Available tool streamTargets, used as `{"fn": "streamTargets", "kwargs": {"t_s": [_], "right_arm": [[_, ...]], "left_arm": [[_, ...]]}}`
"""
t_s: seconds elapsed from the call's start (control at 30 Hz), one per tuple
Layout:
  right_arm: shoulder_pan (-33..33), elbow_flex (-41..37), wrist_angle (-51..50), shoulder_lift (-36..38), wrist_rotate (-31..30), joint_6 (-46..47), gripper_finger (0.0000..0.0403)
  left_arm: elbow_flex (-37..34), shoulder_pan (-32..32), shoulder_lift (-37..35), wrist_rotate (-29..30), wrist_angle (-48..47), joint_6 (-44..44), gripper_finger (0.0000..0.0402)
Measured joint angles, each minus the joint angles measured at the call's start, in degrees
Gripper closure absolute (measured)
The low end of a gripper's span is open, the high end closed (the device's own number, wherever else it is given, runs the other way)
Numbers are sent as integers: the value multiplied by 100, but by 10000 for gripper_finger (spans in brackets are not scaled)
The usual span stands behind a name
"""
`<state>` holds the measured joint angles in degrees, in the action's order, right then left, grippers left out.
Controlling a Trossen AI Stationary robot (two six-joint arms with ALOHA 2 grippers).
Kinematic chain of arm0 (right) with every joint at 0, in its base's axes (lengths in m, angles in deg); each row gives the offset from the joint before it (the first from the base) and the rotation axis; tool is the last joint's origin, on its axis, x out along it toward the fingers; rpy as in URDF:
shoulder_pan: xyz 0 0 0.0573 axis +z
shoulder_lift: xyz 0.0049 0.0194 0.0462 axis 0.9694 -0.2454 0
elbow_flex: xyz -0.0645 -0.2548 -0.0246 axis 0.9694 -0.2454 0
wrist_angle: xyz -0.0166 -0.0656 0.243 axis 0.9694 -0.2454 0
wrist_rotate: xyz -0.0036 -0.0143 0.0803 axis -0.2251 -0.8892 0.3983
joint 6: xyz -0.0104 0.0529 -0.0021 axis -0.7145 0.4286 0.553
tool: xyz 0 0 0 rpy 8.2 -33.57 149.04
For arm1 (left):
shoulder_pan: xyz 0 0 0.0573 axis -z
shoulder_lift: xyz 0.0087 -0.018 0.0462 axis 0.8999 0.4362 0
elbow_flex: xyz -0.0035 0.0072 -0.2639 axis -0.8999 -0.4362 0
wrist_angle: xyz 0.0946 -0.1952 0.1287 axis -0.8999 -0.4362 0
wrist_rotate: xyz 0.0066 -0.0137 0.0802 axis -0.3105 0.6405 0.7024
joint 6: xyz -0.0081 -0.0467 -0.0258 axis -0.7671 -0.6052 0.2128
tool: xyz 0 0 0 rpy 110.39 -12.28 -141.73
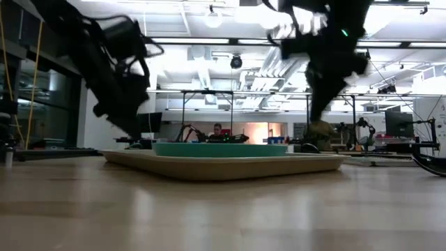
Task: Pick and place plate/cup/fork/spoon on tray
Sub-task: Adjust the light brown tray
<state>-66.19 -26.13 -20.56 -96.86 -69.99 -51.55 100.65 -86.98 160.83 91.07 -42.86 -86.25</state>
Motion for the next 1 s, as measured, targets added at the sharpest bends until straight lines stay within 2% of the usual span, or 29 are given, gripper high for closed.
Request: {"fn": "streamTargets", "kwargs": {"t_s": [0.17,0.23,0.43,0.8,1.0], "right_arm": [[19,-878,705,-2,630,309,403],[19,-1024,920,21,664,392,403],[21,-993,871,5,486,404,403],[146,-844,555,277,873,395,403],[88,-844,1076,343,385,228,403]], "left_arm": [[0,-359,335,132,-158,-9,400],[1,-467,400,163,-170,-6,401],[2,-651,483,218,-323,-6,401],[-177,-650,481,122,-718,-53,401],[-306,-646,459,130,-758,-158,401]]}}
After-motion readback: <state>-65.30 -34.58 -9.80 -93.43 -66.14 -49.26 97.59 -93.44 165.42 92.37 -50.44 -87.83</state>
